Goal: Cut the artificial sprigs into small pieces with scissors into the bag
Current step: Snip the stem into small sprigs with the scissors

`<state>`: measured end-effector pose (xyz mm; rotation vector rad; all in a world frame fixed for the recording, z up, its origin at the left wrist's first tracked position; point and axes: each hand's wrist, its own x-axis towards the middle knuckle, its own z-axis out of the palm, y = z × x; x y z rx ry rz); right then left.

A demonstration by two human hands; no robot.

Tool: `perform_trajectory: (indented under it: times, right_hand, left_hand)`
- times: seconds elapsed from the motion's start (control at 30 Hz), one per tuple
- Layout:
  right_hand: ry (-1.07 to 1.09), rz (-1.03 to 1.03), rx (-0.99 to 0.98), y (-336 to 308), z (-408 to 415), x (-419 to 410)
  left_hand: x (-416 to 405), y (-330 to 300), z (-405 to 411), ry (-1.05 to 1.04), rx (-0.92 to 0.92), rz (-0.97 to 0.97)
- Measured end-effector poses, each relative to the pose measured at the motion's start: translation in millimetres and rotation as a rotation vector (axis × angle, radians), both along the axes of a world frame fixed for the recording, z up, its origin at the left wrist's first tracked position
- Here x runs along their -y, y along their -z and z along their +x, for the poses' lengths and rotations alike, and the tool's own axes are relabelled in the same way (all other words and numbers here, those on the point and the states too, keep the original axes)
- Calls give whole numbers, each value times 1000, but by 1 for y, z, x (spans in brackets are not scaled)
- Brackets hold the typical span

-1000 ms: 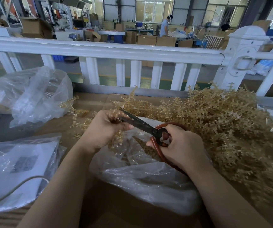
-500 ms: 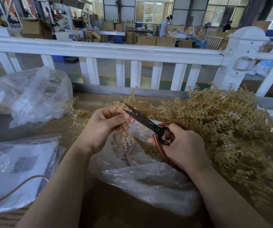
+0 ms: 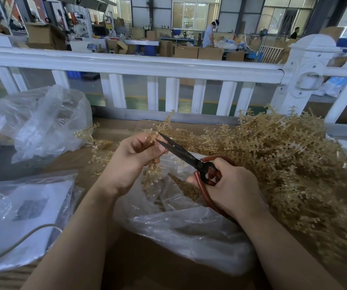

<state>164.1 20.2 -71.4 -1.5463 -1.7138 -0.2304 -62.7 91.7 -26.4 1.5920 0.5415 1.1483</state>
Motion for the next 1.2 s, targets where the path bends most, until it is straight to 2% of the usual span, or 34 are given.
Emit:
perform_trajectory:
  times: [0.6,0.83,1.2]
  right_hand:
    - [5,-11,-16,-4,-4,2]
    - [48,-40,22,-5,-4,1]
    - [37,-98,37,-4,-3,1]
  left_hand:
    - [0,1,0,25,12,9]
    - [-3,6,-1,-62,-79,38]
    - [3,4,9,-6,-107,42]
